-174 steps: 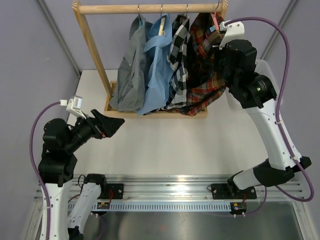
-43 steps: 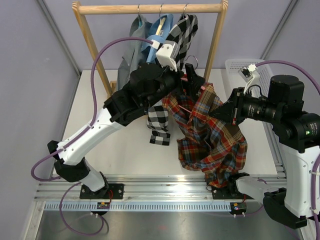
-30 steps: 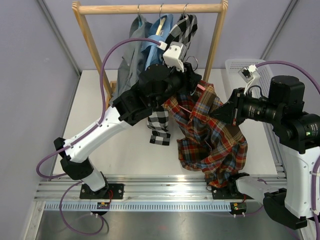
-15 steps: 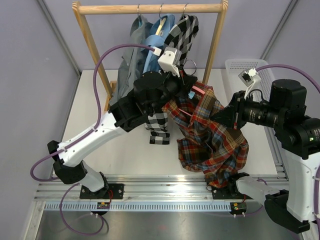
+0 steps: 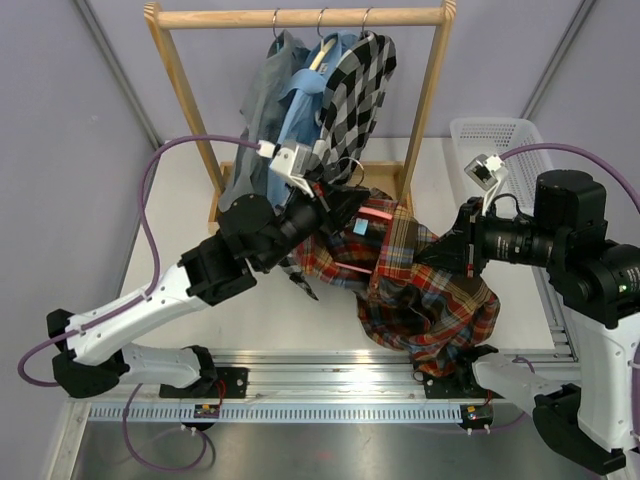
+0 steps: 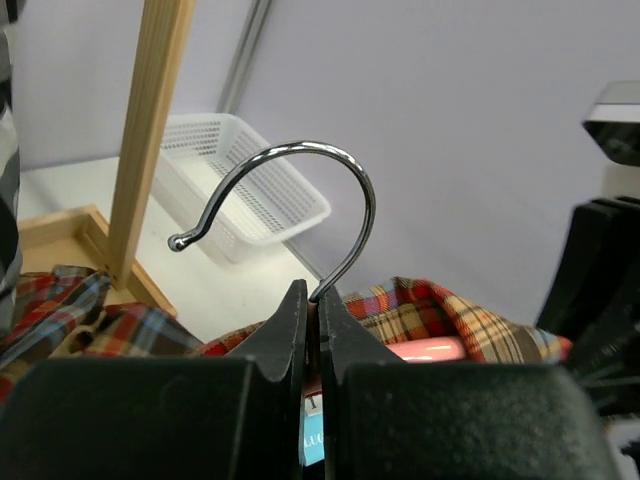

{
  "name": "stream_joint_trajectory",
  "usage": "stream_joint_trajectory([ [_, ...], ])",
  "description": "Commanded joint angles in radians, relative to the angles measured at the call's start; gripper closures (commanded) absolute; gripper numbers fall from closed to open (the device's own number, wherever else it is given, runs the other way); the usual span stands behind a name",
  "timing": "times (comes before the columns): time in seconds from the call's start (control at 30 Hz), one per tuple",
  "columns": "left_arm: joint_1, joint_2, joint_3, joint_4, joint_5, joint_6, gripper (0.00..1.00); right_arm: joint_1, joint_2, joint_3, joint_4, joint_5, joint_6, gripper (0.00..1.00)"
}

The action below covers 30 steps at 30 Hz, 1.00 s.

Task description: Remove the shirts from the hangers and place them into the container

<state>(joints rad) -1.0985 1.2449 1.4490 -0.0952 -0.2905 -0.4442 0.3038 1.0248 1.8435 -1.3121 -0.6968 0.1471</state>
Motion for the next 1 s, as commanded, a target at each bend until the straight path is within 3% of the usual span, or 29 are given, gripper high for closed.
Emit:
stream_joint_trajectory([
  [0.0,0.048,-0.212,-0.139,-0.120,-0.257,0.041,1.00,-0.048,-0.075,0.010,0.112,0.241,0.054,1.00],
  [0.17,0.048,-0.343,-0.269,-0.153,-0.312,0.022,1.00,-0.048,-0.118,-0.039,0.149,0.284,0.042,1.00],
  [0.6,0.048,-0.424,-0.279,-0.241,-0.407,0.053,1.00,-0.046,-0.192,-0.105,0.258,0.408,0.068,1.00],
  [0.63,0.048,-0.435,-0.271,-0.247,-0.415,0.058,1.00,-0.048,-0.183,-0.104,0.252,0.408,0.069,0.66],
  [0.67,0.048,-0.438,-0.266,-0.251,-0.420,0.062,1.00,-0.048,-0.177,-0.101,0.246,0.410,0.071,0.43],
  [0.7,0.048,-0.440,-0.257,-0.255,-0.423,0.073,1.00,-0.048,-0.169,-0.099,0.240,0.411,0.071,0.24],
  [0.73,0.048,-0.441,-0.250,-0.267,-0.432,0.081,1.00,-0.048,-0.158,-0.096,0.229,0.411,0.071,0.12],
  [0.8,0.048,-0.441,-0.214,-0.285,-0.450,0.105,1.00,-0.049,-0.155,-0.093,0.229,0.398,0.069,0.02],
  [0.97,0.048,-0.455,-0.151,-0.310,-0.464,0.157,1.00,-0.046,-0.155,-0.081,0.246,0.370,0.066,0.01],
])
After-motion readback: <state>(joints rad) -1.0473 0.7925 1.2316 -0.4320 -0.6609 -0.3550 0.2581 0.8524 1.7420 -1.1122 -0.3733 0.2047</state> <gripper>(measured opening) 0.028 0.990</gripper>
